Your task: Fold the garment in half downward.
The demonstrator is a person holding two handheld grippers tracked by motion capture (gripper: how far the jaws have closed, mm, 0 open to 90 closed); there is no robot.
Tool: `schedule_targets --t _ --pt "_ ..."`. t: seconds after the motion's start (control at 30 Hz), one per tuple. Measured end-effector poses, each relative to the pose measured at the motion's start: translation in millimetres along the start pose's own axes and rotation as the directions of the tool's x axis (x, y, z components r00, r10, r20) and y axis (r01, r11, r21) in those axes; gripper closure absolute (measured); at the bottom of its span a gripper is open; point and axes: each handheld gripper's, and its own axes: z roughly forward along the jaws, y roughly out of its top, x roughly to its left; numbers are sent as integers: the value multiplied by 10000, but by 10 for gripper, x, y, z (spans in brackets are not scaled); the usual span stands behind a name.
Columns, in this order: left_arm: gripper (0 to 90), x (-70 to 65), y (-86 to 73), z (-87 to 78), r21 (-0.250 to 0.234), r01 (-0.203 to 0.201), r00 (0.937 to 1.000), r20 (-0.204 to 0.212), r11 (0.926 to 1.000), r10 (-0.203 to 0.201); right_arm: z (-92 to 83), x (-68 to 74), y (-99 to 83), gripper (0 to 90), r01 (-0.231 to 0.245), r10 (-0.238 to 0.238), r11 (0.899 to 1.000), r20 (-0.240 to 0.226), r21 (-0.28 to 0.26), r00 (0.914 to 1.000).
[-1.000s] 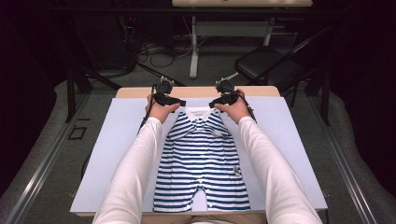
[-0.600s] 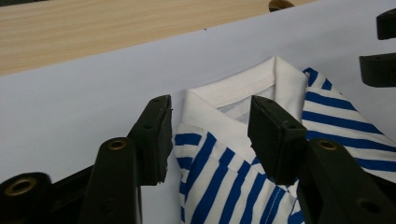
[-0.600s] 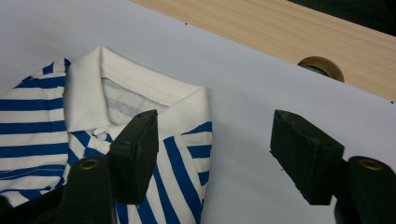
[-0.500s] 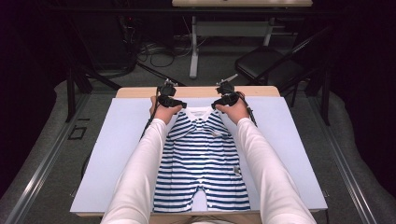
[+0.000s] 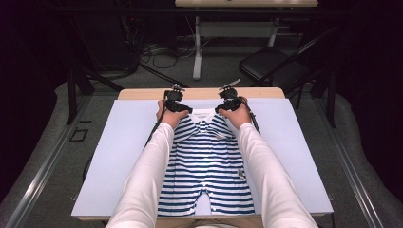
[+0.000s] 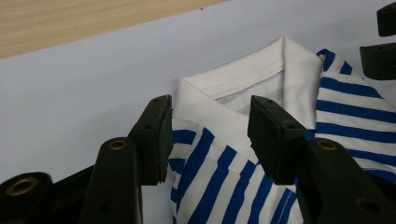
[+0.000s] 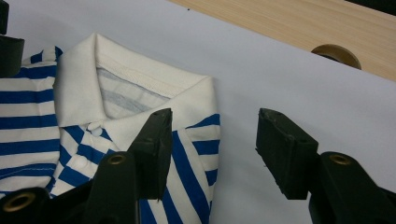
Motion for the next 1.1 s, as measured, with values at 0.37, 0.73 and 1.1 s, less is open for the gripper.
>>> schedule_targets --t 0.37,0.73,1.1 --pt "508 65 -39 83 193 207 9996 -218 9996 -203 67 -36 -34 537 -33 32 10000 -88 -64 10000" --pt "558 140 -92 121 262 438 9989 -178 9987 -433 91 -48 -50 608 -187 185 9998 -246 -112 9995" --pt "607 98 -130 219 472 345 9994 -63 9983 -343 136 -31 -79 626 -24 22 10000 -419 -33 9991"
